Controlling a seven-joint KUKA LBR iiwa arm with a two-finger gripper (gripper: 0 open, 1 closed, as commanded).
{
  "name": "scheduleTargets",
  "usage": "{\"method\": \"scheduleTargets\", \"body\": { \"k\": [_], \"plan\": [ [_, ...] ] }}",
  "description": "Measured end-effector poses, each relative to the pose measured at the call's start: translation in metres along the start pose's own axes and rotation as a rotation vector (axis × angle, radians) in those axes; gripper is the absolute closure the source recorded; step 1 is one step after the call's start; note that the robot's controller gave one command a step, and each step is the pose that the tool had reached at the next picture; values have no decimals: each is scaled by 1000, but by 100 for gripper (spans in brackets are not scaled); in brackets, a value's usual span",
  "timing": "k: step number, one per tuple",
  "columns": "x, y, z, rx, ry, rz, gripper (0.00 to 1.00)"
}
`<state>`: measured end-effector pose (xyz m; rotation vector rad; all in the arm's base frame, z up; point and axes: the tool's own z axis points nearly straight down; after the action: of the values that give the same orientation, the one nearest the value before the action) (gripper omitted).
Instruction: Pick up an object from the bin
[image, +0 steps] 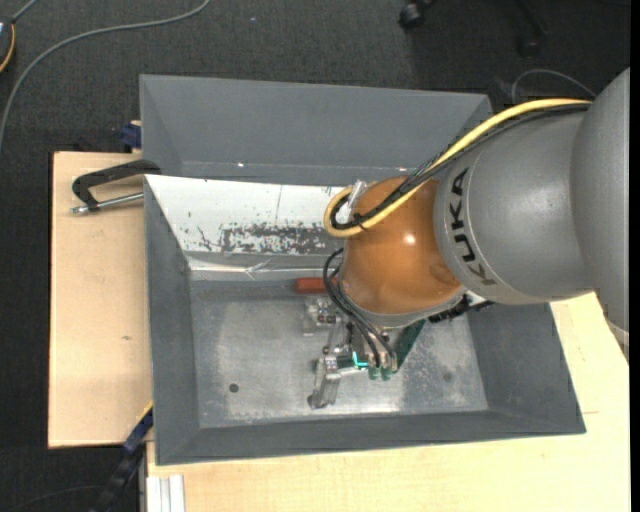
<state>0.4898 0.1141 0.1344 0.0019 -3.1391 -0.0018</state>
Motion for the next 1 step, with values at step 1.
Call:
{"method": "scheduleTargets", "body": {
  "k": [1],
  "plan": [
    [-57,-50,65,2,-6,-298,0]
  ]
}}
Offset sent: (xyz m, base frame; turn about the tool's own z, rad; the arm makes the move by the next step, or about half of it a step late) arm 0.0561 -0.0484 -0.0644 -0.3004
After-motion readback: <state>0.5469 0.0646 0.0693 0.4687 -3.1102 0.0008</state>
